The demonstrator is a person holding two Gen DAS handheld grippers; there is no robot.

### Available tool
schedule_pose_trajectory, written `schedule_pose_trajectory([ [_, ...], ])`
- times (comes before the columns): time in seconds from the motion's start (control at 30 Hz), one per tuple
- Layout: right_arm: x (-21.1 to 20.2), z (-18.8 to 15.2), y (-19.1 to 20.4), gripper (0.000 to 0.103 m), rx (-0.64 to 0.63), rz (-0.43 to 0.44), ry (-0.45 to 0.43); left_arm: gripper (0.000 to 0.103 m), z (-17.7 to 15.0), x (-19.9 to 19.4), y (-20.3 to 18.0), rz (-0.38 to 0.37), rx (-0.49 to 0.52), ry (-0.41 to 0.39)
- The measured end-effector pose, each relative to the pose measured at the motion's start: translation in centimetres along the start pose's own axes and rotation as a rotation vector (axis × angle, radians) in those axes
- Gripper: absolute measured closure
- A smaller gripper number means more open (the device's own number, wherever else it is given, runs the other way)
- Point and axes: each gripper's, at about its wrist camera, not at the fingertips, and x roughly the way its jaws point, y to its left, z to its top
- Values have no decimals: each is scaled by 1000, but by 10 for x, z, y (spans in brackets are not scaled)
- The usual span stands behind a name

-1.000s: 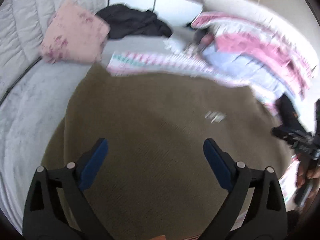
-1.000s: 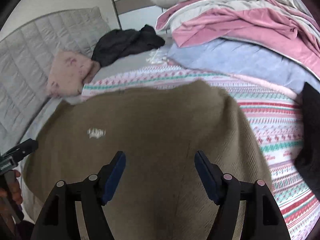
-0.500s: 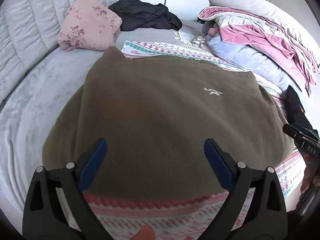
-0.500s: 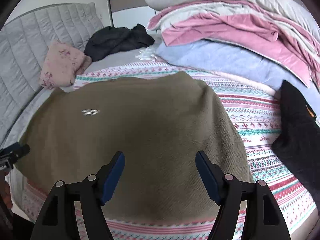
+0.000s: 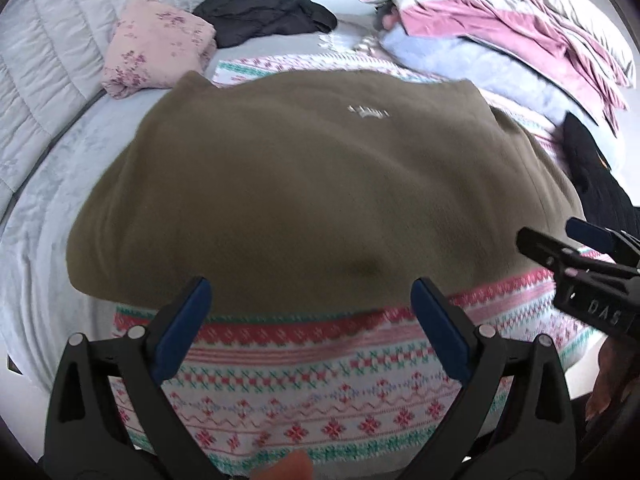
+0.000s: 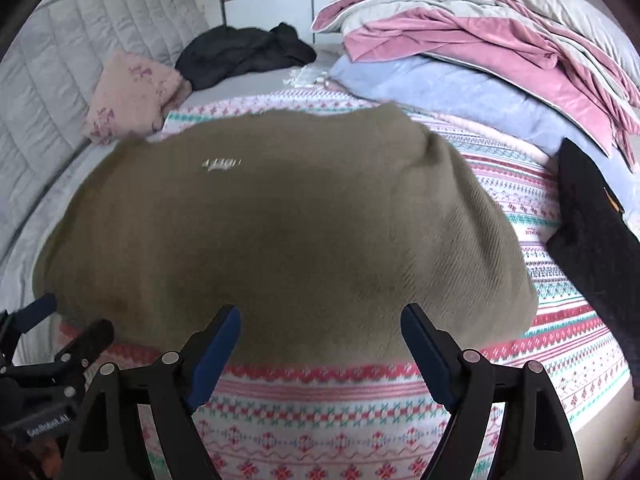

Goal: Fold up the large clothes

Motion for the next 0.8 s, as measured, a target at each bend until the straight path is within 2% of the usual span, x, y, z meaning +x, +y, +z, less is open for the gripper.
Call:
schedule_pose_trajectory([
  [0.3, 1, -16, 6, 19, -31, 6, 24, 4, -7, -1, -8, -2, 13, 5],
  [0.8, 4, -19, 1, 19, -22, 13, 37, 4, -7, 3, -9, -11, 5, 23],
])
